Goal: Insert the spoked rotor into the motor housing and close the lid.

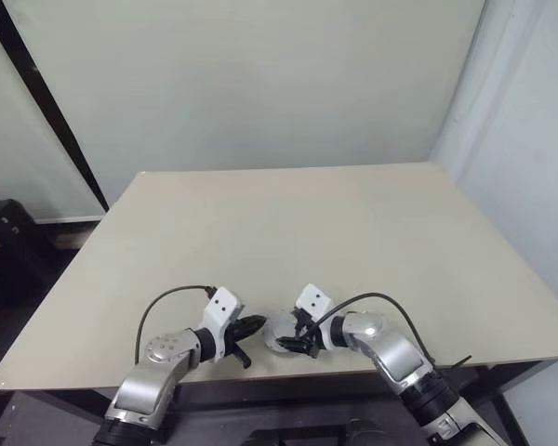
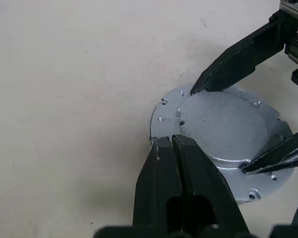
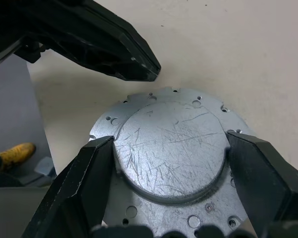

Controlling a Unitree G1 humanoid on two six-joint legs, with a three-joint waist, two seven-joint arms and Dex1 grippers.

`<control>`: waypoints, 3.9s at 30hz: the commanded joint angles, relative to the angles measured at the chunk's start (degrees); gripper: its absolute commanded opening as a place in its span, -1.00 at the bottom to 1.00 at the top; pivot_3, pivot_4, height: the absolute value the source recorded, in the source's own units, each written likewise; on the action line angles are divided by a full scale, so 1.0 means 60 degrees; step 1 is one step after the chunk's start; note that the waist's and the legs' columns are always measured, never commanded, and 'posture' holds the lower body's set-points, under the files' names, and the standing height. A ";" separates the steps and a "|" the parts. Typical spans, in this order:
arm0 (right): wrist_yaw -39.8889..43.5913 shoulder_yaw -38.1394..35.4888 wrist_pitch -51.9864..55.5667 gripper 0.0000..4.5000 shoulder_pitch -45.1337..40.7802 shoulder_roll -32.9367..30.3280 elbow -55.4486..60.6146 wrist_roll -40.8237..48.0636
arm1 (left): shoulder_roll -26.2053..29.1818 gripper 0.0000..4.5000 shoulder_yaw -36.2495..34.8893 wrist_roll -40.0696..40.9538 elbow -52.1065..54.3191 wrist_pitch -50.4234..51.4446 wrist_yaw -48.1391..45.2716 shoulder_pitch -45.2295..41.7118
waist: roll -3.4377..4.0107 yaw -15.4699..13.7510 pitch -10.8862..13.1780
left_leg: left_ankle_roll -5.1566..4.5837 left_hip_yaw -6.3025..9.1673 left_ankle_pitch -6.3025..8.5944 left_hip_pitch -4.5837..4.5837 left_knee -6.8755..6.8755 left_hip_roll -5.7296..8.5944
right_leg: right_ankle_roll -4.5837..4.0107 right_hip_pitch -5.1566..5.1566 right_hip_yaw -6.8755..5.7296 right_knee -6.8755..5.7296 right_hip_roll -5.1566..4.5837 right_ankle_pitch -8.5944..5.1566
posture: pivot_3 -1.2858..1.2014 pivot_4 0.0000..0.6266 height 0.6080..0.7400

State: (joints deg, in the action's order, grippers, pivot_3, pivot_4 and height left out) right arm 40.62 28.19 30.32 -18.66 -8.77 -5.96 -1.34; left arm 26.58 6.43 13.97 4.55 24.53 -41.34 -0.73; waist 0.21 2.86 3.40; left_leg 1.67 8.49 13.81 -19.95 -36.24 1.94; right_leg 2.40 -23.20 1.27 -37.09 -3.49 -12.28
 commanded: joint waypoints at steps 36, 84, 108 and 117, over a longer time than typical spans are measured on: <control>-0.0381 0.0092 -0.1659 0.47 0.0028 -0.0294 -0.0395 -0.0347 | 0.0362 -1.00 0.1065 -0.1203 -0.0472 0.0241 -0.0042 -0.0598 | 0.0014 -0.0002 -0.0005 | 0.0017 -0.0002 0.0010 0.0010 0.0012 0.0003 | 0.0000 0.0006 -0.0002 0.0023 -0.0012 -0.0002 | 0.03 -1.00 1.00; -0.2240 -0.7748 0.9379 0.99 -0.1070 0.1921 -0.0969 0.5011 | 0.0271 -1.00 0.1091 -0.1205 -0.0409 0.0254 -0.0142 -0.0644 | 0.0038 -0.0001 -0.0012 | -0.0002 0.0008 0.0002 -0.0076 0.0022 0.0033 | 0.0023 -0.0039 -0.0001 0.0032 -0.0020 0.0011 | 0.03 -1.00 1.00; -0.2879 -0.8100 0.9044 -0.26 -0.0982 0.2519 -0.1596 0.5470 | 0.0271 -1.00 0.1018 -0.1139 -0.0316 0.0309 -0.0122 -0.0568 | 0.0063 0.0014 -0.0028 | -0.0004 0.0008 0.0002 -0.0070 0.0027 0.0026 | 0.0025 -0.0042 -0.0001 0.0030 -0.0015 0.0013 | 0.03 -1.00 1.00; -0.3096 -0.7909 0.9084 -0.45 -0.0700 0.2588 -0.1431 0.5602 | 0.0030 -0.84 0.0462 -0.0574 -0.0277 0.0710 -0.0179 -0.0642 | 0.0071 0.0015 -0.0036 | -0.0004 0.0006 0.0002 -0.0067 0.0026 0.0023 | 0.0010 -0.0039 -0.0001 0.0028 -0.0013 0.0004 | 0.03 -1.00 1.00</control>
State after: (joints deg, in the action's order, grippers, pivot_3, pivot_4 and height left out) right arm 22.88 -21.08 84.29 -23.19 5.85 -15.08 31.61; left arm 27.18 9.64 8.12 2.31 27.64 -41.30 -4.39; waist 0.64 2.95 3.19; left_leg 1.64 8.52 13.82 -20.36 -36.08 2.08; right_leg 2.45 -23.43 1.26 -36.92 -3.57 -12.26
